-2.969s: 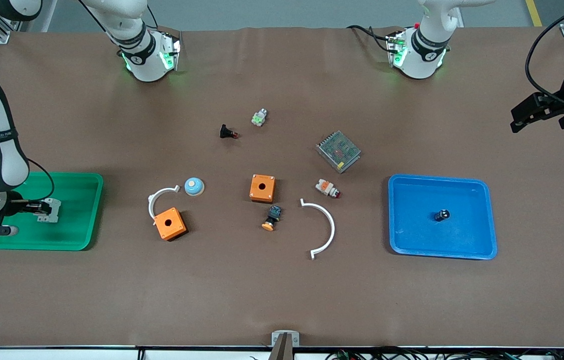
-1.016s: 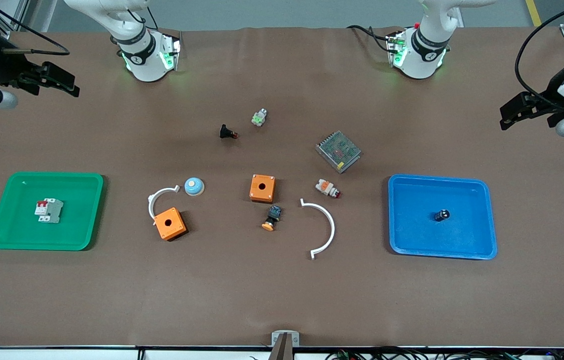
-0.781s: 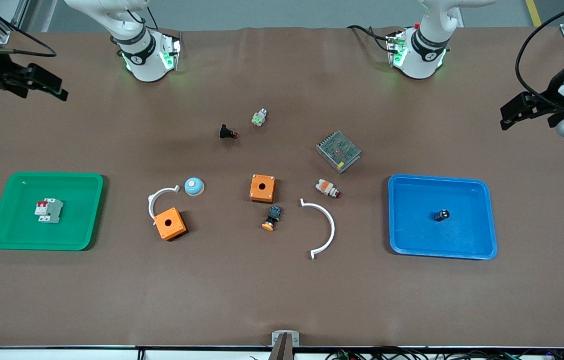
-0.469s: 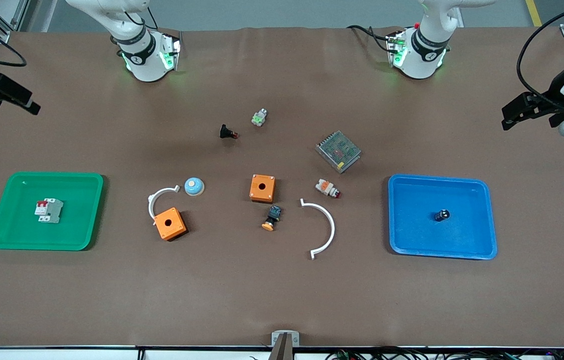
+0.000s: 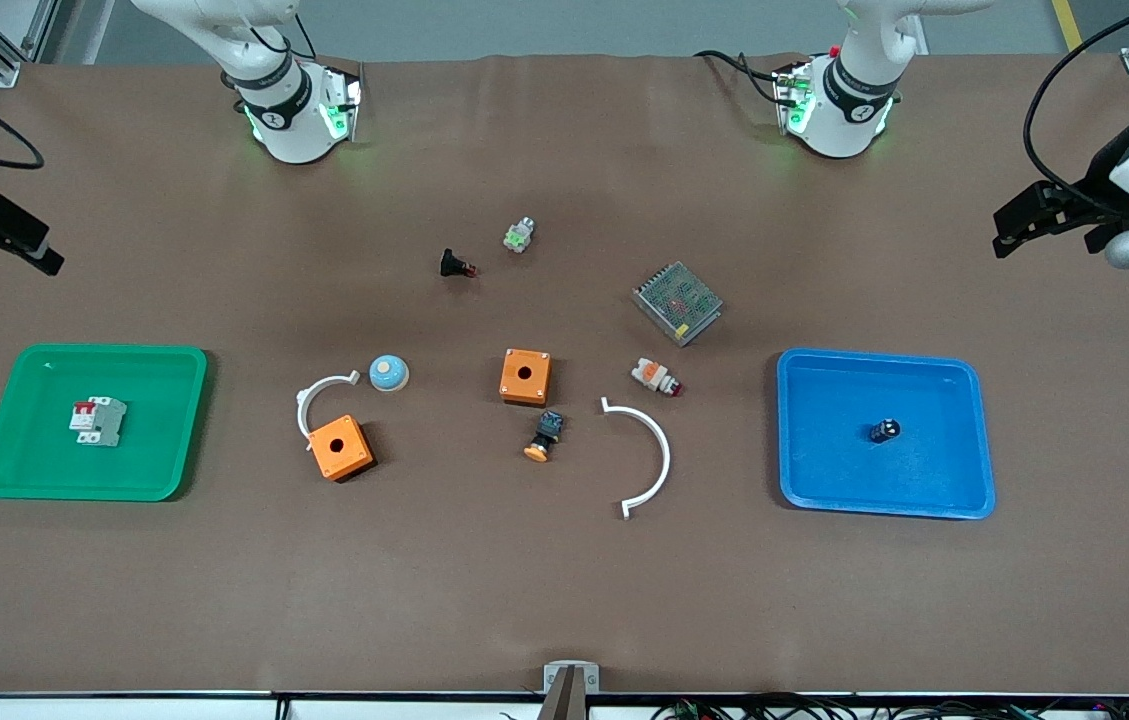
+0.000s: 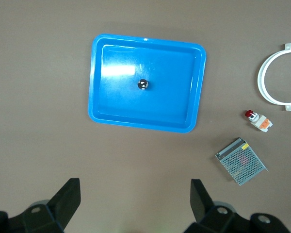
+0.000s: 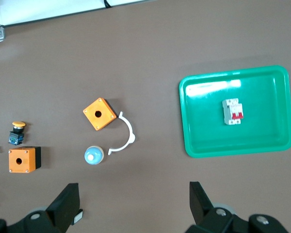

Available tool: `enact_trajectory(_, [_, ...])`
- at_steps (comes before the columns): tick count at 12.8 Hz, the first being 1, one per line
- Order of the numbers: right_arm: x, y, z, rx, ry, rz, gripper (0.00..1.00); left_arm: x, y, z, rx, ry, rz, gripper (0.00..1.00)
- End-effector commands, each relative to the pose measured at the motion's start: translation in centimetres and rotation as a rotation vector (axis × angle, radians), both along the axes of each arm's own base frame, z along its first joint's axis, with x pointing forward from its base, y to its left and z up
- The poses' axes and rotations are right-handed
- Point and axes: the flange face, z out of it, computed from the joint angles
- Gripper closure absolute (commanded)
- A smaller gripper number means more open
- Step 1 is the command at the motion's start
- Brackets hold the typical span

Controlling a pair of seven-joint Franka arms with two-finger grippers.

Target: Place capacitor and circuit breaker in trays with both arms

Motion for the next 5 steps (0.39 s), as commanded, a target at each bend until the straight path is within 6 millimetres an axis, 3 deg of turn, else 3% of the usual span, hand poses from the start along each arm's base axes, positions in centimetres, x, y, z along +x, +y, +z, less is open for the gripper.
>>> enact_trajectory(1, [1.21, -0.33, 0.97, -0.03, -0.02, 0.016, 0.0, -0.72, -0.67, 0.32, -0.015, -0.02, -0.018, 0.0])
enact_trajectory(5, [1.32, -0.97, 1.36, -0.032, -0.036, 0.003, 0.0, -0.51, -0.67, 0.85, -0.015, -0.031, -0.026, 0.0])
